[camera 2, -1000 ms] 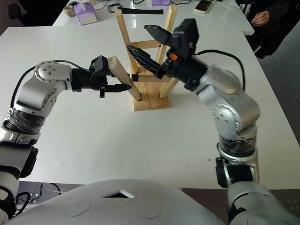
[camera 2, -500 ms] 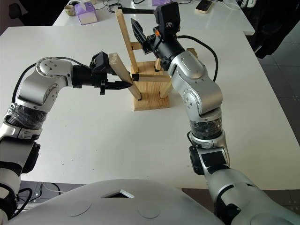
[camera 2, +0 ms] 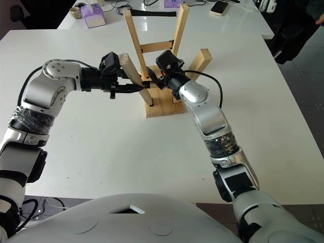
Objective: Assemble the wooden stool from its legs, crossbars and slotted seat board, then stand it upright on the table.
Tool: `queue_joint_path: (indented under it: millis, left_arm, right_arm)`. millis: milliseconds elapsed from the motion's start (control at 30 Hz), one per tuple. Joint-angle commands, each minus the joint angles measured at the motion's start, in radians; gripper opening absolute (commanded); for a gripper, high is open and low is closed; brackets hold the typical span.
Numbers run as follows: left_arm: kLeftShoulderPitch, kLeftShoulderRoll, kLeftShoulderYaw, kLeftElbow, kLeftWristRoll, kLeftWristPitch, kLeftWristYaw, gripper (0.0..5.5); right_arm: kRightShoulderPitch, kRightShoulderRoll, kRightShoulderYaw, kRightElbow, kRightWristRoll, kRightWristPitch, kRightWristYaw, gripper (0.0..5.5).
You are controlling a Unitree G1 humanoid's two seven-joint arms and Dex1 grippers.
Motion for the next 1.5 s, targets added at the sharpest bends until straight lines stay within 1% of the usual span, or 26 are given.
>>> queue_joint_path:
  millis: [33, 167, 267, 333, 400, 500, 567, 600, 633, 700, 767, 867, 933, 1000, 1033, 1100, 1133, 1167, 1233, 1267, 1333, 1433, 1500]
  left_arm:
    - [0.078, -0.001, -0.116, 0.094, 0.147, 0.036, 0.016, 2.05]
    - [0.059, -0.02, -0.142, 0.095, 0.156, 0.032, 0.017, 2.05]
    - [0.063, -0.019, -0.145, 0.087, 0.162, 0.031, 0.016, 2.05]
    - [0.073, -0.011, -0.143, 0.076, 0.161, 0.033, 0.013, 2.05]
    - [0.085, 0.0, -0.137, 0.062, 0.155, 0.038, 0.011, 2.05]
    - [0.117, 0.029, -0.122, 0.024, 0.143, 0.048, 0.011, 2.05]
    - [0.146, 0.046, -0.115, -0.006, 0.138, 0.052, 0.016, 2.05]
    - [0.158, 0.054, -0.111, -0.023, 0.135, 0.056, 0.019, 2.05]
    - [0.168, 0.062, -0.108, -0.04, 0.129, 0.061, 0.021, 2.05]
    - [0.181, 0.073, -0.1, -0.075, 0.117, 0.075, 0.025, 2.05]
    - [0.177, 0.075, -0.098, -0.085, 0.113, 0.082, 0.025, 2.05]
    - [0.146, 0.067, -0.108, -0.07, 0.116, 0.081, 0.014, 2.05]
    - [0.126, 0.063, -0.116, -0.06, 0.12, 0.08, 0.006, 2.05]
    - [0.108, 0.054, -0.127, -0.053, 0.123, 0.081, 0.0, 2.05]
    - [0.1, 0.047, -0.135, -0.053, 0.124, 0.083, -0.001, 2.05]
    - [0.089, 0.032, -0.153, -0.074, 0.121, 0.096, -0.003, 2.05]
    - [0.084, 0.024, -0.162, -0.087, 0.119, 0.102, -0.003, 2.05]
    - [0.081, 0.017, -0.171, -0.103, 0.114, 0.109, -0.004, 2.05]
    - [0.073, 0.0, -0.184, -0.125, 0.105, 0.119, -0.001, 2.05]
    - [0.073, -0.006, -0.185, -0.129, 0.103, 0.123, 0.004, 2.05]
    - [0.078, -0.011, -0.184, -0.125, 0.105, 0.119, 0.011, 2.05]
    - [0.103, 0.006, -0.169, -0.119, 0.109, 0.113, 0.019, 2.05]
    - [0.124, 0.026, -0.154, -0.134, 0.1, 0.118, 0.02, 2.05]
  right_arm:
    - [0.071, 0.019, 0.04, 0.04, 0.001, 0.036, 0.068, 3.55]
    - [0.041, 0.059, -0.018, -0.056, 0.071, 0.039, 0.098, 3.55]
    - [0.003, 0.1, -0.104, -0.195, 0.189, 0.104, 0.12, 3.55]
    - [-0.046, 0.131, -0.223, -0.303, 0.33, 0.202, 0.104, 3.55]
    - [-0.107, 0.125, -0.368, -0.373, 0.452, 0.282, 0.068, 3.55]
    - [-0.19, 0.011, -0.627, -0.372, 0.559, 0.336, 0.008, 3.55]
    - [-0.159, -0.111, -0.774, -0.295, 0.519, 0.292, 0.001, 3.55]
    - [-0.123, -0.166, -0.826, -0.236, 0.472, 0.25, -0.004, 3.55]
    - [-0.06, -0.234, -0.847, -0.144, 0.375, 0.172, -0.019, 3.55]
    - [0.062, -0.336, -0.847, 0.063, 0.202, 0.006, -0.05, 3.55]
    - [0.128, -0.364, -0.823, 0.199, 0.115, -0.104, -0.068, 3.55]
    - [0.16, -0.336, -0.68, 0.272, -0.012, -0.274, -0.076, 3.55]
    - [0.113, -0.275, -0.512, 0.26, -0.11, -0.364, -0.069, 3.55]
    - [0.064, -0.171, -0.333, 0.179, -0.159, -0.377, -0.025, 3.55]
    - [0.054, -0.102, -0.241, 0.08, -0.136, -0.353, 0.014, 3.55]
    - [0.044, 0.031, -0.074, -0.206, 0.008, -0.227, 0.084, 3.55]
    - [0.041, 0.083, -0.019, -0.33, 0.089, -0.149, 0.096, 3.55]
    - [0.042, 0.11, 0.015, -0.415, 0.138, -0.084, 0.096, 3.55]
    - [0.051, 0.107, 0.032, -0.484, 0.152, -0.01, 0.096, 3.55]
    - [0.062, 0.092, 0.009, -0.466, 0.134, 0.003, 0.093, 3.55]
    - [0.083, 0.042, -0.048, -0.403, 0.068, 0.002, 0.088, 3.55]
    - [0.115, -0.032, -0.16, -0.327, 0.026, 0.011, 0.077, 3.55]
    - [0.136, -0.091, -0.255, -0.271, 0.01, 0.009, 0.06, 3.55]
